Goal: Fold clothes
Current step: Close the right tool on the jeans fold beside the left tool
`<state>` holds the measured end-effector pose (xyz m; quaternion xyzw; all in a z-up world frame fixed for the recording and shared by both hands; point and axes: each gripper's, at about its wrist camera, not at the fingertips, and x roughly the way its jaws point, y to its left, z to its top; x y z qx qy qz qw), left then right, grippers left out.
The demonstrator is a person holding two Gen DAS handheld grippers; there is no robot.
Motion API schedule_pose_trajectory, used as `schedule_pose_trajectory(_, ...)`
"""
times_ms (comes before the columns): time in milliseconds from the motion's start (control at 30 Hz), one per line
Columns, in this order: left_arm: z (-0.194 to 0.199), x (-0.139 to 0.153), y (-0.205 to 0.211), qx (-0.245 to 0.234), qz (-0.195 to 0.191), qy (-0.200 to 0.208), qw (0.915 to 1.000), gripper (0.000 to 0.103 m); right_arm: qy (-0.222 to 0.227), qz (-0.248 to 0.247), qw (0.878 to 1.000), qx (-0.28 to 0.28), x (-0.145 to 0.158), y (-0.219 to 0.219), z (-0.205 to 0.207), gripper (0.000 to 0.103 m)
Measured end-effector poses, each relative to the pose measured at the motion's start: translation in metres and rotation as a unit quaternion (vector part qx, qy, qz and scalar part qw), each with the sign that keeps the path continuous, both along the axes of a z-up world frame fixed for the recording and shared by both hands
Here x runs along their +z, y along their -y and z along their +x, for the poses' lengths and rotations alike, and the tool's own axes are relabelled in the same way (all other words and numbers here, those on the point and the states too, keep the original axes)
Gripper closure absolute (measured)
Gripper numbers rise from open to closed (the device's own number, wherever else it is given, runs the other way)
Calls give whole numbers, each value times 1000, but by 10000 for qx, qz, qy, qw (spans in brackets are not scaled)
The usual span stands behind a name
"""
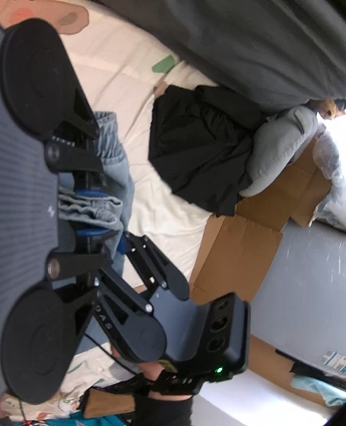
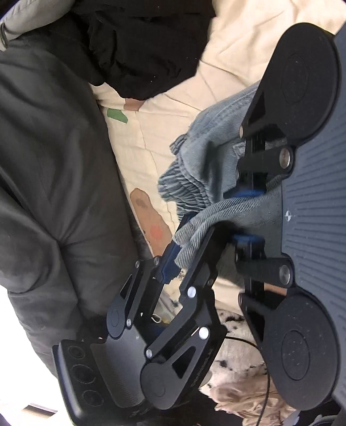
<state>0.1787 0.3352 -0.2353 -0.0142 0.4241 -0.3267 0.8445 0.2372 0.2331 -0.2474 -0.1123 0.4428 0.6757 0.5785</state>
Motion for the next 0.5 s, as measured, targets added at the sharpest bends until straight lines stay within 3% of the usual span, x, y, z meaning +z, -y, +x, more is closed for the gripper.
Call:
schedule_pose_trajectory(133, 11, -1, -5, 443, -25, 24, 9990, 75, -39, 50, 9993, -362, 0, -4, 11, 92)
schedule_pose_trajectory(200, 6, -1, -17, 958, 95, 99, 9953, 72, 66, -4, 9986, -524, -1, -8, 14, 94)
schedule_pose_trajectory(333, -12, -6, -56, 2027, 42, 17, 9792, 52, 212, -205, 9964, -790, -11, -14, 19, 94)
schedule_pose_trajectory(500, -49, -29, -90, 2756, -108, -559, 9596, 51, 69, -188, 9949, -992, -22, -12, 23, 94)
